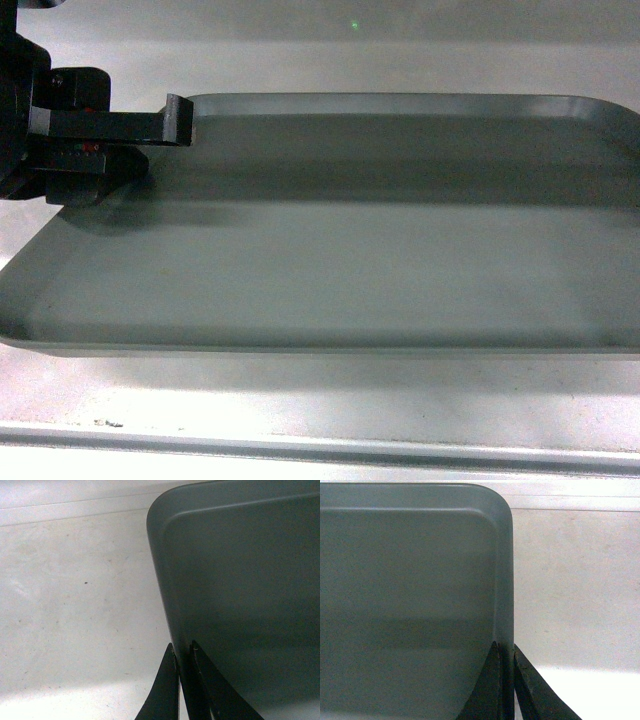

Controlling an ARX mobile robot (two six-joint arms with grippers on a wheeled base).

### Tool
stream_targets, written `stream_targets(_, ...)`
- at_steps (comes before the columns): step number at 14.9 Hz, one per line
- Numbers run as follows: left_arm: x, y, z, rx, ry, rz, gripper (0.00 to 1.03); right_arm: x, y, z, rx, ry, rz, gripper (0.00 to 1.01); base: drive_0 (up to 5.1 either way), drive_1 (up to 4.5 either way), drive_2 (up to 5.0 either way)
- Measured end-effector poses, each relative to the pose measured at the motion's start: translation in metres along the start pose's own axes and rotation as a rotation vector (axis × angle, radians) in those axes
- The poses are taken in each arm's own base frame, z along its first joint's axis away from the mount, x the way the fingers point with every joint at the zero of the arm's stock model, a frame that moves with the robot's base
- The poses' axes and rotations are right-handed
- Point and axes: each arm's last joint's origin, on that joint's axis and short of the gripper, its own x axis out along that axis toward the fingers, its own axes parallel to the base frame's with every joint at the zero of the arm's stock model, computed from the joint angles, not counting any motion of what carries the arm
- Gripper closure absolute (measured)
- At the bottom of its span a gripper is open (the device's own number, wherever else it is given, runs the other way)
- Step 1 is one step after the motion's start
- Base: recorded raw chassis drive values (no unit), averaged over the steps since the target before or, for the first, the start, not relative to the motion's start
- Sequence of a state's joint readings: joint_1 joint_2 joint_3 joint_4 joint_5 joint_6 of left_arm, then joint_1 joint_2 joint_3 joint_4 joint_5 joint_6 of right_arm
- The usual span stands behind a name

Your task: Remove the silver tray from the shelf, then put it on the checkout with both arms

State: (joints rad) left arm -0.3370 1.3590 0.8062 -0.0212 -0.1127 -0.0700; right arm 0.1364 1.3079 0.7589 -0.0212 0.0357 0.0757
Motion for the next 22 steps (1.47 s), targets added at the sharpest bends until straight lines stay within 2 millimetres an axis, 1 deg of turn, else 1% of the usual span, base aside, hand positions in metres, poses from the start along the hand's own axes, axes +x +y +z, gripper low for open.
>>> stream_targets(22,0.0004,0.0004,0.0009,0.016,-0.010,0.011,0.99,-0.0001,0.0001,0.0015,-0.001,-0.014,-0.001,0.98,0.0,0.00,0.0)
